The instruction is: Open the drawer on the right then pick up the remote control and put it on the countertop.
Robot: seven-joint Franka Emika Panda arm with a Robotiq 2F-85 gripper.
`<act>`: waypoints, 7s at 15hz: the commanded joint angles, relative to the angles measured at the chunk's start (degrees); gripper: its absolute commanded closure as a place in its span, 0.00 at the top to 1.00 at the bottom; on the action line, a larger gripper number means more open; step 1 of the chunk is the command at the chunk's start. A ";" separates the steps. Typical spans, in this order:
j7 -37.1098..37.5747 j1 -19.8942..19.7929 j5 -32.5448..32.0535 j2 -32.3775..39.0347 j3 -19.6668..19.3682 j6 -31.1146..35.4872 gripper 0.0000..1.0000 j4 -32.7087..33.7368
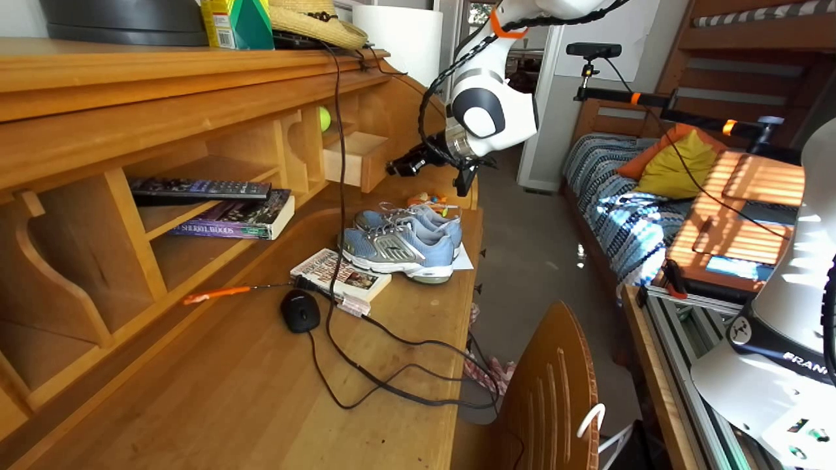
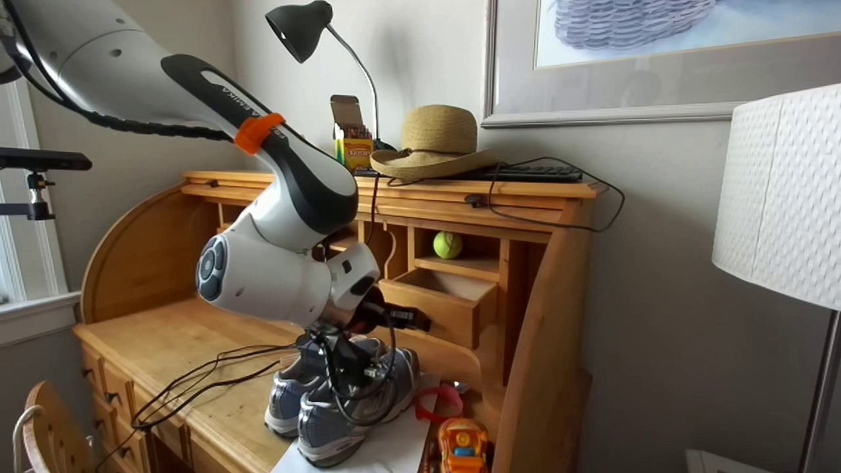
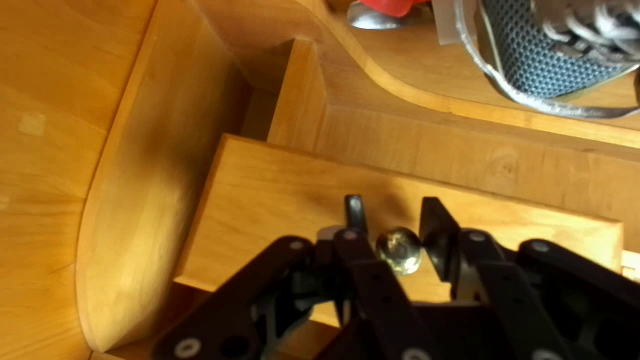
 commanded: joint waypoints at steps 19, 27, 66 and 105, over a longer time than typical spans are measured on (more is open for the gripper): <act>-2.33 11.75 -32.51 -20.71 -5.44 15.84 1.00 -18.92; -2.44 15.92 -53.32 -34.23 -1.83 23.58 1.00 -29.50; 0.38 39.34 -86.19 -51.82 -15.04 12.02 1.00 -32.90; 3.99 142.01 -104.34 -70.02 -95.19 89.19 1.00 -23.83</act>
